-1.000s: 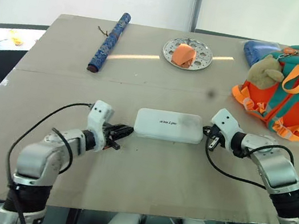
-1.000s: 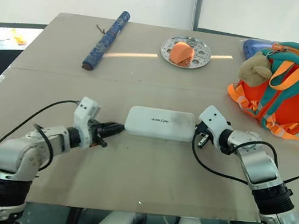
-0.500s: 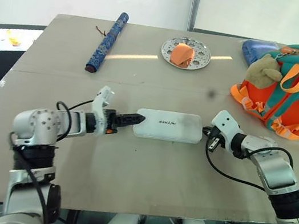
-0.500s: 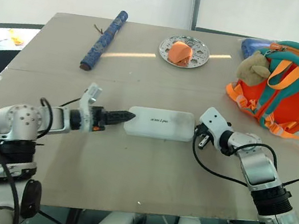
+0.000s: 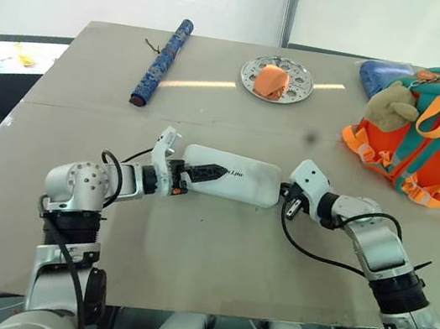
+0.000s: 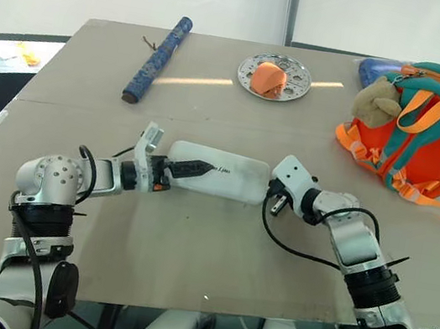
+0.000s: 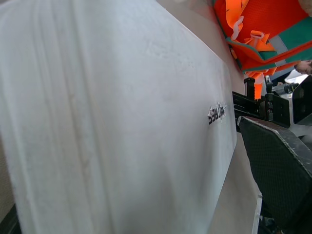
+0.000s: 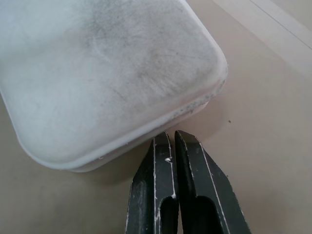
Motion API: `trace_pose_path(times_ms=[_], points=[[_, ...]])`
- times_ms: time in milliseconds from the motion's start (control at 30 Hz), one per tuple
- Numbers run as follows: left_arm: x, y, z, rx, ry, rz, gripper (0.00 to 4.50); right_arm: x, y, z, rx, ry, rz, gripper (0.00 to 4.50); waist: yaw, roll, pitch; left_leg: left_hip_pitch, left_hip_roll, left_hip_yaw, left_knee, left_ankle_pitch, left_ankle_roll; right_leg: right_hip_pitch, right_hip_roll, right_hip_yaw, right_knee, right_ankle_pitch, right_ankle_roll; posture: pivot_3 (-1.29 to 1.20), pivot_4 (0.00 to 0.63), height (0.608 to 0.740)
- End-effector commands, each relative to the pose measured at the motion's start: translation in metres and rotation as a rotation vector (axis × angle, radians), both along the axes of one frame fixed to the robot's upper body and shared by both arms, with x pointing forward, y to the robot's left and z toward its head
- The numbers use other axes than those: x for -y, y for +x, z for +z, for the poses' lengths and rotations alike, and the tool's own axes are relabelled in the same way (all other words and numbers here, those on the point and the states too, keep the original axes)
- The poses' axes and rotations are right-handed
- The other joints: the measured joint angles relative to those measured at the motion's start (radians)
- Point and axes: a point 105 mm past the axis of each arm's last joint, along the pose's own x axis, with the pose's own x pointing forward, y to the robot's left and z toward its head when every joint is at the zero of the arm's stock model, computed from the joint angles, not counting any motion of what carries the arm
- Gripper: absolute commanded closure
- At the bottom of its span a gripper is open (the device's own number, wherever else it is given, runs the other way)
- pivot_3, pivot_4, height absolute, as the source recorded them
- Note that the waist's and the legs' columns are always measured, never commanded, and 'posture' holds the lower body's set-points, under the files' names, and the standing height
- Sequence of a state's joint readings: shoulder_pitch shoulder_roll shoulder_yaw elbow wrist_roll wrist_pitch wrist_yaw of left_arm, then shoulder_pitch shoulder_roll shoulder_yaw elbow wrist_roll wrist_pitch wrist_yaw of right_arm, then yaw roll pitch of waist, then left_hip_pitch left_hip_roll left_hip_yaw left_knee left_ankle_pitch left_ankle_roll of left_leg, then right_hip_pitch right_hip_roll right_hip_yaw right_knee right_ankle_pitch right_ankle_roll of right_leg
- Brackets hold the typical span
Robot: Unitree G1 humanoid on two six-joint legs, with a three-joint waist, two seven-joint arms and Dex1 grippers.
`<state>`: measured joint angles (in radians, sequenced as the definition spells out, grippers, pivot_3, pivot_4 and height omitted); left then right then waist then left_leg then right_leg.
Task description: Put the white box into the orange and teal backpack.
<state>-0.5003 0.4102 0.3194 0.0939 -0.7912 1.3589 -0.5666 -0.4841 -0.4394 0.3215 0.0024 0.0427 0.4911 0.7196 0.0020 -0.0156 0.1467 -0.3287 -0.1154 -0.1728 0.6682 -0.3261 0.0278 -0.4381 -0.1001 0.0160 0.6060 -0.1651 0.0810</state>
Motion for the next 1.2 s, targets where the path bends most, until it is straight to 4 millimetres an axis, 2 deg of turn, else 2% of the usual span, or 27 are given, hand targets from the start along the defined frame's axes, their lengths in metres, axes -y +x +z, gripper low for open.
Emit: trace_pose_path(times_ms=[33,167,200,233,300,400,533,567,667,700,800,900,1033,1133,1200], points=[[0.012,-0.012,-0.006,-0.056,-0.075,-0.054,0.77,-0.004,-0.002,0.007,0.03,0.022,0.025,4.5,-0.003,0.0,0.0,0.0,0.0,0.0,0.0,0.0,0.0,0.0,0.0,0.0,0.0,0.0,0.0,0.0,0.15,0.733],[0.011,-0.013,-0.005,-0.053,-0.1,-0.04,2.38,0.018,0.001,0.009,0.041,0.024,-0.051,4.5,0.01,0.0,0.0,-0.001,0.0,-0.001,0.0,0.0,0.0,0.0,0.0,-0.001,0.0,0.0,0.0,0.0,0.15,0.733],[0.011,-0.014,-0.003,-0.048,-0.111,-0.038,2.79,0.029,0.002,0.016,0.043,0.064,-0.097,4.5,0.013,0.0,0.0,-0.001,0.0,-0.001,0.0,0.0,0.0,0.0,0.0,-0.001,0.001,0.0,0.0,0.0,0.15,0.733],[0.011,-0.014,-0.002,-0.041,-0.118,-0.039,3.17,0.041,0.005,0.024,0.062,0.099,-0.156,4.26,0.016,0.0,0.0,-0.001,0.0,-0.001,0.0,0.0,0.0,0.0,0.0,-0.001,0.001,0.0,0.0,0.0,0.15,0.733],[0.011,-0.012,0.001,-0.024,-0.146,-0.023,3.33,0.067,0.006,0.041,0.107,0.158,-0.276,3.65,0.016,0.0,0.0,-0.001,0.0,-0.001,0.001,0.0,0.0,0.0,0.0,-0.001,0.001,0.0,0.0,0.0,0.15,0.733],[0.011,-0.011,0.004,-0.005,-0.167,-0.018,3.33,0.097,-0.006,0.065,0.166,0.204,-0.389,2.17,0.017,0.0,0.0,-0.001,-0.001,-0.001,0.0,0.0,0.0,0.0,-0.001,-0.001,0.0,0.0,0.0,0.0,0.15,0.733],[0.012,-0.009,0.007,0.022,-0.182,0.0,3.33,0.128,-0.043,0.102,0.193,0.307,-0.476,0.3,0.016,0.0,0.0,-0.001,0.0,-0.002,-0.001,0.0,0.0,-0.001,-0.001,-0.001,0.0,0.0,0.0,0.0,0.15,0.733],[0.012,-0.007,0.008,0.029,-0.181,0.007,3.33,0.134,-0.053,0.107,0.177,0.333,-0.489,0.03,0.016,0.0,0.001,-0.002,0.0,-0.002,-0.001,0.0,0.0,-0.001,-0.001,-0.001,0.0,0.0,0.0,0.0,0.15,0.733],[0.013,0.001,0.007,0.06,-0.144,0.039,3.33,0.156,-0.077,0.119,0.149,0.394,-0.573,0.0,0.017,0.0,0.001,-0.002,0.0,-0.001,0.0,0.0,0.0,0.0,-0.001,-0.001,0.0,0.0,0.0,0.0,0.15,0.733],[0.014,0.003,0.011,0.073,-0.147,0.037,3.33,0.169,-0.083,0.118,0.134,0.367,-0.629,0.0,0.017,0.0,0.001,-0.002,0.0,-0.001,0.0,0.0,0.0,0.0,-0.001,-0.001,-0.001,0.0,0.0,0.0,0.15,0.733],[0.019,0.011,0.017,0.094,-0.142,0.03,3.33,0.2,-0.079,0.119,0.145,0.32,-0.781,0.0,0.015,0.0,0.001,-0.001,0.0,0.001,0.0,0.0,0.0,0.001,-0.001,0.0,0.0,0.0,0.001,0.0,0.15,0.733],[0.024,0.015,0.018,0.1,-0.129,0.013,3.33,0.203,-0.055,0.127,0.179,0.378,-0.813,0.0,0.009,-0.001,0.001,-0.001,0.0,0.001,0.0,0.0,0.0,0.001,-0.001,0.0,0.0,0.0,0.001,0.0,0.15,0.733],[0.029,0.019,0.022,0.121,-0.116,0.001,3.33,0.207,0.001,0.139,0.287,0.393,-0.887,0.0,0.002,-0.001,0.001,0.0,0.0,0.004,0.0,0.0,0.0,0.0,0.0,0.003,0.0,0.0,0.001,0.0,0.15,0.733],[0.028,0.021,0.022,0.131,-0.108,0.007,3.33,0.203,0.026,0.149,0.335,0.42,-0.884,0.0,0.01,-0.001,0.001,-0.001,0.001,0.003,0.0,0.0,0.0,-0.001,0.0,0.003,0.0,0.0,0.0,0.0,0.15,0.733],[0.024,0.02,0.023,0.14,-0.104,0.027,3.33,0.197,0.045,0.157,0.372,0.411,-0.856,0.52,0.01,-0.001,0.001,-0.004,0.0,0.002,-0.001,0.0,0.0,-0.004,0.0,0.002,0.0,0.0,0.0,0.0,0.15,0.733]])
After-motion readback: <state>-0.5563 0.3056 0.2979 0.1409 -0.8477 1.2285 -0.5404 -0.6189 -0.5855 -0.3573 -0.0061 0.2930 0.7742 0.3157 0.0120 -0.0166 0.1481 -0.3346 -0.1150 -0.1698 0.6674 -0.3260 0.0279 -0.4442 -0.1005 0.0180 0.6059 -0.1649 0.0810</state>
